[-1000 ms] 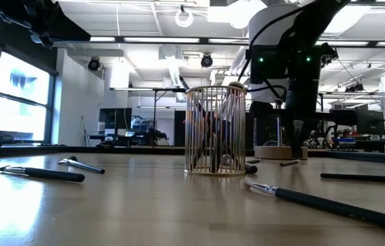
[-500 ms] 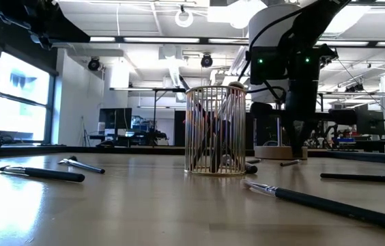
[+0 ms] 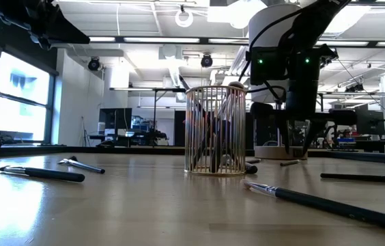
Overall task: Put items in baskets/containers
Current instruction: Put the eyeshadow brush into the mesh organizer
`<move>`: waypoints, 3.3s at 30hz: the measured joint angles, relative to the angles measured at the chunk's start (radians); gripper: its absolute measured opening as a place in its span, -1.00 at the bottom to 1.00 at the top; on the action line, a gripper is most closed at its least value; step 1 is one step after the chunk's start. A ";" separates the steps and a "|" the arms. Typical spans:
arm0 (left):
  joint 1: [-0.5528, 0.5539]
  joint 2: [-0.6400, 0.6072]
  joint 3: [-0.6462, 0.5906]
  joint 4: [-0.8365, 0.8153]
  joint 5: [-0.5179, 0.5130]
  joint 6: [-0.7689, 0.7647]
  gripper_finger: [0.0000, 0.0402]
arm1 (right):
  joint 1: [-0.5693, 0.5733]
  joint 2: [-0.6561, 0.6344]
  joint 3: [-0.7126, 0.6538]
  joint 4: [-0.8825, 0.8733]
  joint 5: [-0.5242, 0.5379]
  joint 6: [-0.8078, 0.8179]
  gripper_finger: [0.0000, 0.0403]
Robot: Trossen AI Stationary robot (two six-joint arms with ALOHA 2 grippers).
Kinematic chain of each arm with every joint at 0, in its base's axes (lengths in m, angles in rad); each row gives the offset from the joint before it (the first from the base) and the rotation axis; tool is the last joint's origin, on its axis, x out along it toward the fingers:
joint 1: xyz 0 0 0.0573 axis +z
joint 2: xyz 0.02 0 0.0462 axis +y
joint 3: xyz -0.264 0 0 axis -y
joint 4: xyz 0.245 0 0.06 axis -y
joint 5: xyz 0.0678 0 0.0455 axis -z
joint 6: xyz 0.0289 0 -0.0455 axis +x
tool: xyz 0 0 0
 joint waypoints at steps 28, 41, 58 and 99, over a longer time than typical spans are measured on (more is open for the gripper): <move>0.000 0.000 0.000 -0.015 -0.001 0.000 -1.00 | -0.120 0.081 0.005 0.009 -0.093 0.013 -0.57; 0.000 0.000 0.000 -0.016 -0.026 -0.002 -1.00 | -0.109 0.083 0.002 0.004 -0.099 -0.014 -0.97; 0.000 0.003 0.000 -0.013 -0.023 0.004 -1.00 | 0.094 0.002 0.000 0.037 0.039 -0.330 -1.00; 0.000 0.354 0.000 0.160 0.242 -0.246 -1.00 | 0.509 -0.088 0.000 1.355 -0.085 -1.768 -1.00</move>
